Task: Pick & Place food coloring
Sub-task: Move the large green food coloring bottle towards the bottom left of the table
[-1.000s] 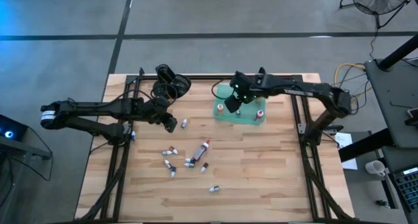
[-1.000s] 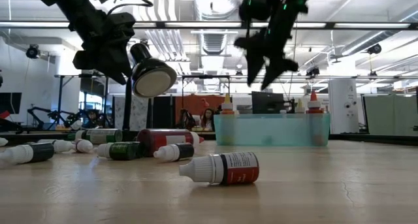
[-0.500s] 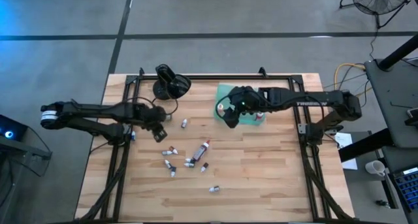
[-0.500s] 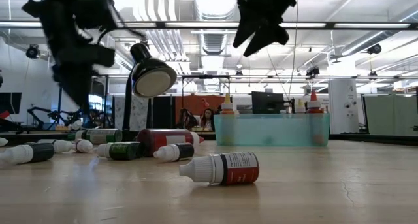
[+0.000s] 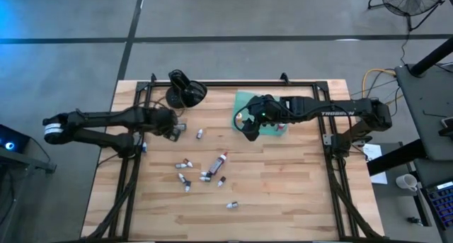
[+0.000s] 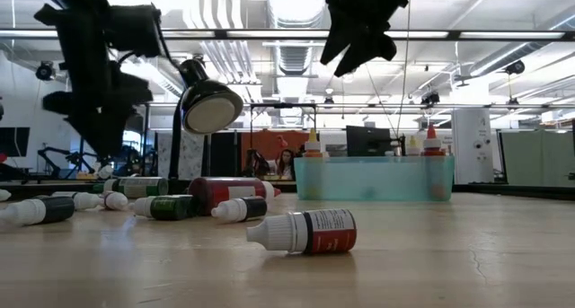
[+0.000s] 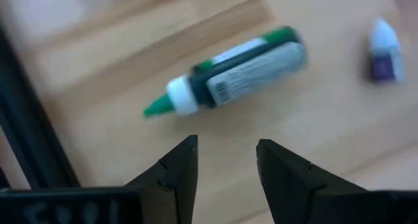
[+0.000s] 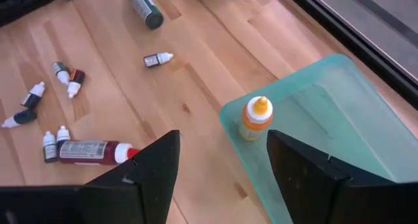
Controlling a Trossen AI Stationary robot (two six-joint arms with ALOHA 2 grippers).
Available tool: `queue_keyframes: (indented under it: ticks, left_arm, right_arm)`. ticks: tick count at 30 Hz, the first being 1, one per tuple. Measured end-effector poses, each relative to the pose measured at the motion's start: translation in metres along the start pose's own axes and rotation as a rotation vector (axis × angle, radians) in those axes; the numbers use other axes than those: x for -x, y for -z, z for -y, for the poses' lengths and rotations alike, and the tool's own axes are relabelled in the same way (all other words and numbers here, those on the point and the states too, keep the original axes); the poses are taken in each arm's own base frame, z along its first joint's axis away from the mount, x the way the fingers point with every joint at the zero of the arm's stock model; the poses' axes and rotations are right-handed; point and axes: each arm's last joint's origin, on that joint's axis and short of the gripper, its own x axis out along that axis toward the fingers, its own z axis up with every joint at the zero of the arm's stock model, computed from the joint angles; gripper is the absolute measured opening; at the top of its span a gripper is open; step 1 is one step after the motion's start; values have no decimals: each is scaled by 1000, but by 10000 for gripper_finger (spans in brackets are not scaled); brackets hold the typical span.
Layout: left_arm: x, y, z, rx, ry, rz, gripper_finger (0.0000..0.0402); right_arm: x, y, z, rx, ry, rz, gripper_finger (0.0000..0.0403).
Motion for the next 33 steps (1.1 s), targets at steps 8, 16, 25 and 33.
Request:
queue_keyframes:
  ticks: [8, 16, 25, 33]
  left_arm:
    - [-4, -11, -12, 180, -40, 13, 129]
    - [-6, -17, -8, -292, -18, 43, 129]
    - [-26, -26, -5, 93, -12, -88, 129]
    - [-29, -32, -4, -9, -47, -4, 129]
  right_arm:
    - [0, 0, 1, 4, 27, 13, 224]
    - [0, -1, 2, 21, 73, 34, 224]
    - [-1, -2, 5, 14, 98, 45, 224]
    - [-2, -3, 8, 11, 105, 42, 224]
